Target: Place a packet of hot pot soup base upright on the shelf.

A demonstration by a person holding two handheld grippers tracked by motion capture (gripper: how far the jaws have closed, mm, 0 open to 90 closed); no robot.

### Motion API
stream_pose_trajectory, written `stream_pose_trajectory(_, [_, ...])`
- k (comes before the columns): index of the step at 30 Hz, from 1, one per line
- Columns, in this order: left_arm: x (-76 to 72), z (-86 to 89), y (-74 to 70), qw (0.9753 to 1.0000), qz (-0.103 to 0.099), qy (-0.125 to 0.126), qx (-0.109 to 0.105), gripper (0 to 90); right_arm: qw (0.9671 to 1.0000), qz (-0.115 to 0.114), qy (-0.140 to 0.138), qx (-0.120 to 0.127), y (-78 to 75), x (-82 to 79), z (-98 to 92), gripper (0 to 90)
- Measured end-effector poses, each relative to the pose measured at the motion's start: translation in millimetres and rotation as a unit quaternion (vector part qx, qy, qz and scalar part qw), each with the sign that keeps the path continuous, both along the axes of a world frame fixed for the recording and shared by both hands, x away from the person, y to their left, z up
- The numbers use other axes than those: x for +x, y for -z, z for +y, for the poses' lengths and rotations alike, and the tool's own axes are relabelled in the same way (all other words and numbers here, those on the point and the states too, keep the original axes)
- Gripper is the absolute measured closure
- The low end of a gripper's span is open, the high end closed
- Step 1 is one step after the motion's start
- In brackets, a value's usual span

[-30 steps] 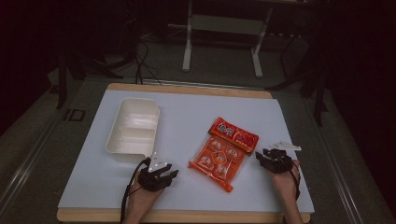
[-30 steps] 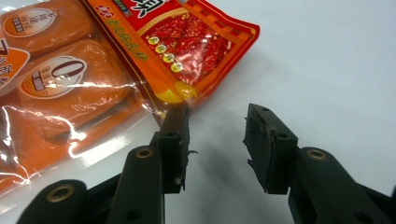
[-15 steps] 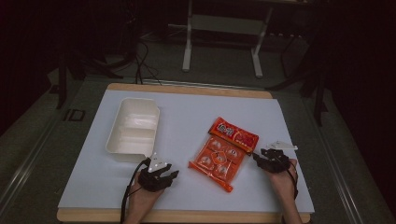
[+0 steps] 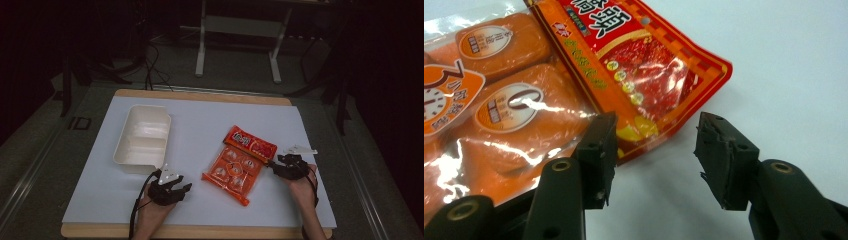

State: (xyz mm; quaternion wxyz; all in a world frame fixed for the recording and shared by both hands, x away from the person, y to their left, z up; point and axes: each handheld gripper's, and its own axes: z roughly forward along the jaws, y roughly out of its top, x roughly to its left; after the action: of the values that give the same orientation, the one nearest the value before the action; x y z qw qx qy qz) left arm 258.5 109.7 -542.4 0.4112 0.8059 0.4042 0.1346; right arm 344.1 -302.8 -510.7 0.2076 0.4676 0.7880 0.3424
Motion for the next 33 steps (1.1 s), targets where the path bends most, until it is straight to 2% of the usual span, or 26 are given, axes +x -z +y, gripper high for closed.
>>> stream_pose_trajectory(11, [0.1, -1.1, 0.4, 1.0000, 0.000, 0.000, 0.003, 54.3, 1.0000, 0.006, -0.003, 0.002, -4.1, 19.0, 1.1, 47.0])
stream_pose_trajectory(15, [0.2, -1.4, 0.4, 1.0000, 0.003, 0.001, 0.004, 54.2, 1.0000, 0.007, -0.004, -0.004, -5.6, 26.6, 0.7, 42.6])
stream_pose_trajectory(21, [0.2, -1.8, 0.5, 1.0000, 0.002, 0.001, 0.007, 54.1, 0.9996, 0.028, -0.007, 0.008, -1.5, 42.9, -2.2, 35.0])
stream_pose_trajectory(23, [0.2, -2.0, 0.6, 1.0000, 0.002, 0.000, 0.005, 54.1, 0.9994, 0.033, -0.005, 0.006, -0.4, 49.5, -3.1, 35.0])
stream_pose_trajectory(29, [0.0, -2.3, 0.4, 1.0000, 0.002, 0.002, 0.007, 54.1, 0.9987, 0.047, 0.002, 0.021, 1.9, 62.0, -6.1, 34.8])
stream_pose_trajectory(30, [0.0, -2.3, 0.5, 1.0000, 0.002, 0.001, 0.007, 54.4, 0.9979, 0.057, -0.005, 0.032, 3.5, 65.8, -7.4, 37.2])
stream_pose_trajectory(33, [-0.1, -2.3, 0.4, 1.0000, 0.001, 0.001, 0.008, 54.4, 0.9965, 0.067, -0.010, 0.050, 5.6, 68.1, -9.2, 41.5])
